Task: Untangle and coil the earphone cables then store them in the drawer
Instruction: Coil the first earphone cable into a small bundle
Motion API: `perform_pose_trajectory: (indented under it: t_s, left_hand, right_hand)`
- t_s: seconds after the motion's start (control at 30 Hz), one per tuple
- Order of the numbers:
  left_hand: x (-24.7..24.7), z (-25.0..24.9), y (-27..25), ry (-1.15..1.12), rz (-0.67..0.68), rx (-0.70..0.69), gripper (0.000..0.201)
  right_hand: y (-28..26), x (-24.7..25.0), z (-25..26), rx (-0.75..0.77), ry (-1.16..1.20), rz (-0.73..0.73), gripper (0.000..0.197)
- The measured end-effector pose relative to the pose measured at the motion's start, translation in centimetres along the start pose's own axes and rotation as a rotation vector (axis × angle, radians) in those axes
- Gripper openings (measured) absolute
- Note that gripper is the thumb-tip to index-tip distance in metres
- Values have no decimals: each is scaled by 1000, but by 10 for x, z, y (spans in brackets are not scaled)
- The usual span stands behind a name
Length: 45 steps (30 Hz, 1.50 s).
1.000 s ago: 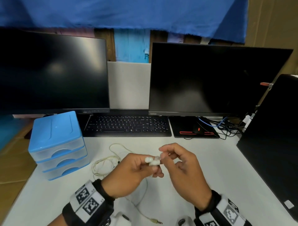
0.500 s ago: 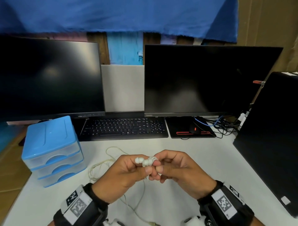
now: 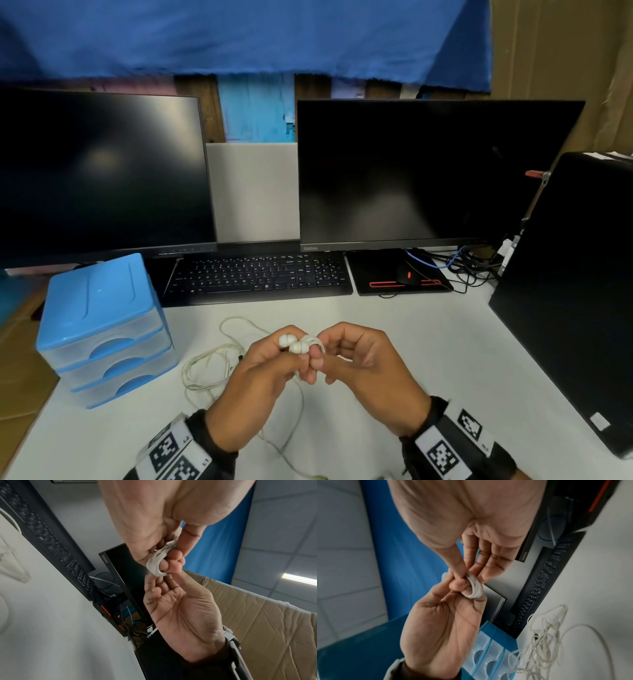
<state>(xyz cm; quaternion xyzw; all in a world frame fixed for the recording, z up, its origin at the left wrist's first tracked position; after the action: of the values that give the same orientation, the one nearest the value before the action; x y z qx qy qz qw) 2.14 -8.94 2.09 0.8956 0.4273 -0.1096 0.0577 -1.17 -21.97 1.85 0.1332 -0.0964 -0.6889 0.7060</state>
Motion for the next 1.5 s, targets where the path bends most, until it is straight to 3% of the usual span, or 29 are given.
perform_pose_trajectory:
  t_s: [0.13,0.27,0.53,0.6,0.77,1.07,1.5]
  left_hand:
    - [1,-2,2,79,-9,-39,15]
    - [5,0,4,158,-20,-33,19]
    - [6,-3,2,324,-29,-7,12]
    - [5,-5,3,291,-86,-19,12]
    - [21,2,5,56,-295,70,46]
    - [24,15,4,-94,-337,180,29]
    - [22,10,2,-90,-391,75,22]
  right_hand:
    - [1,3,1,38,-69,-68,3]
    - [1,10,-2,28,-151,-128,6]
    - [2,10,-3,5,-306,-60,9]
    - [2,10,-2,19,-307,-106,11]
    - [-2,11,-6,13,-297,-211,8]
    - [-6,8,-5,18,-254,-273,11]
    - [-7,11,-6,85,-358,-309,15]
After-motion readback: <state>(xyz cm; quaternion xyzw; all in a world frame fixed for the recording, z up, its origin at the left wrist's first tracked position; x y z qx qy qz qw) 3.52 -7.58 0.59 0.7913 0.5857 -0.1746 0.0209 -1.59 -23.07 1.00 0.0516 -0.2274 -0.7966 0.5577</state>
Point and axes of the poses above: each hand's wrist, its own y-axis towards the middle knuckle, its own x-axis out of the back of the hand, z = x × y, the point moved 6 cm from there along y, towards the middle knuckle, and after that the axes turned 8 degrees about x, right-handed, at the moved point
